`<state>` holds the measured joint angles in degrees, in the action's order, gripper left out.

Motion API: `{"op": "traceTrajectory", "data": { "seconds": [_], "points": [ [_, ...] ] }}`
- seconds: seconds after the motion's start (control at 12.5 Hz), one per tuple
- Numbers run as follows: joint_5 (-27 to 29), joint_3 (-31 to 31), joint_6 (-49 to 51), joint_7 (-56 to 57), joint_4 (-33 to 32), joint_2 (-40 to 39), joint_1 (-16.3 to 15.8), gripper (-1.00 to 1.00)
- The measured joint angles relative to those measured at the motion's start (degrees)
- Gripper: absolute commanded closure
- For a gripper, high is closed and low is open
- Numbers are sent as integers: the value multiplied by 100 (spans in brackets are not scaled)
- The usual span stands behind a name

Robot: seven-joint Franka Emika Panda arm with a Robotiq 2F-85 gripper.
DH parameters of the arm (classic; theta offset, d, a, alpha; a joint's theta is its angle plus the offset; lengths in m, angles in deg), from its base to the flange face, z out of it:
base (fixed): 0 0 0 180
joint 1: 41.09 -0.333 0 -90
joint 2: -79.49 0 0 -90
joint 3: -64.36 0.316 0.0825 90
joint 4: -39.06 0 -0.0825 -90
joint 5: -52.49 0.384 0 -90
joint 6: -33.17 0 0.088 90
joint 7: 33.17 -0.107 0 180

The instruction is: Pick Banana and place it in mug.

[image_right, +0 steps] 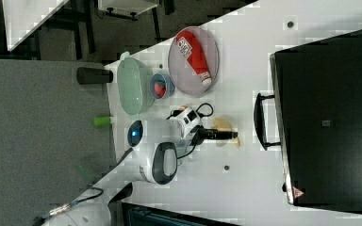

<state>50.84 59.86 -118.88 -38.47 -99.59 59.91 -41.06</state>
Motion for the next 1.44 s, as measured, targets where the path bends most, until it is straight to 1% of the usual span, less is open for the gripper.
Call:
{"op": "traceTrajectory", "data": {
  "seconds": [0.08, 0.24, 0.32, 0.48, 0.72, 0.8, 0.88, 1.04, 1.12, 1.28, 1.44],
  "points": [
    [-84, -17, -101, 14, 22, -106, 0, -100],
    [60, 17, -280, 62, 34, -274, 4, -100],
    [42, 26, -369, 70, 11, -322, -25, -93],
    [4, 49, -498, 106, -22, -350, -75, -43],
    [-48, 238, -722, 106, -90, -264, -60, 24],
    [-10, 259, -789, 106, -101, -267, -68, 38],
    [-114, 202, -750, 106, -101, -267, -88, 38],
    [71, 126, -772, 109, -123, -228, -60, 38],
    [12, 156, -683, 112, -168, -127, 20, 38],
    [40, 175, -157, 112, -201, 269, 61, 38],
    [3, 169, 747, 112, -179, 1025, 38, 38]
  ]
}}
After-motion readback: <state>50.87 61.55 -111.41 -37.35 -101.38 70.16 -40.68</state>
